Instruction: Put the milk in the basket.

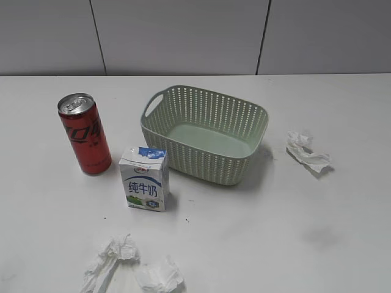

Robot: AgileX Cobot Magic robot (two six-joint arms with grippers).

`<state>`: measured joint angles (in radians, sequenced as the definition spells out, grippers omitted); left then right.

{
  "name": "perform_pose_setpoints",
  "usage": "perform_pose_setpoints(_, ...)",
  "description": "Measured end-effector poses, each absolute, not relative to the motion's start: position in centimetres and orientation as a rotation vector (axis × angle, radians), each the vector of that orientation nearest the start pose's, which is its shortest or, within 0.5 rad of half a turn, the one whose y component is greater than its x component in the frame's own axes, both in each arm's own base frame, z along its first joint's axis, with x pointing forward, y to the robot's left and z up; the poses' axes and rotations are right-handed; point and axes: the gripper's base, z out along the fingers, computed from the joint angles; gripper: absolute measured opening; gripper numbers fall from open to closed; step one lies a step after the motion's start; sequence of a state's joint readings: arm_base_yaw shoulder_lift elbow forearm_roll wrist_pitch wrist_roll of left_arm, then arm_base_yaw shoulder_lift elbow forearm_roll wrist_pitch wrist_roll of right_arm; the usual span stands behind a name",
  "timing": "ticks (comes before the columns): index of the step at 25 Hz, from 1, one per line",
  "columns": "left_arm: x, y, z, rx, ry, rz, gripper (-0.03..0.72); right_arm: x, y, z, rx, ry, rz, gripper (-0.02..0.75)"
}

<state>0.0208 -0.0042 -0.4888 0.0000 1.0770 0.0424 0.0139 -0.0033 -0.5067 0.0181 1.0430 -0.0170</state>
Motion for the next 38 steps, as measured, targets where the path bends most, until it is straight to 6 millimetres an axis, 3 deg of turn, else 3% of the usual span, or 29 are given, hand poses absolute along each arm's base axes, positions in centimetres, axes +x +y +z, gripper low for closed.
perform_pose_setpoints(13, -0.5, 0.0, 27.3, 0.022, 2.068, 0.039, 0.185, -0.5, 0.1, 28.1, -0.032, 2.015, 0.020, 0.584)
perform_pose_setpoints(18, -0.5, 0.0, 27.3, 0.022, 2.068, 0.039, 0.186, 0.0, 0.1, 29.2, -0.031, 1.983, 0.019, 0.584)
perform_pose_setpoints(27, -0.5, 0.0, 27.3, 0.022, 2.068, 0.039, 0.188, 3.5, 0.2, 30.9, -0.028, 1.996, 0.019, 0.588)
perform_pose_setpoints(32, -0.5, 0.0, 27.3, 0.022, 2.068, 0.039, 0.198, 5.4, 0.2, 31.1, -0.026, 2.010, 0.019, 0.650)
perform_pose_setpoints(38, -0.5, 0.0, 27.3, 0.022, 2.068, 0.039, 0.199, 7.6, 0.2, 32.1, -0.035, 2.074, 0.014, 0.663)
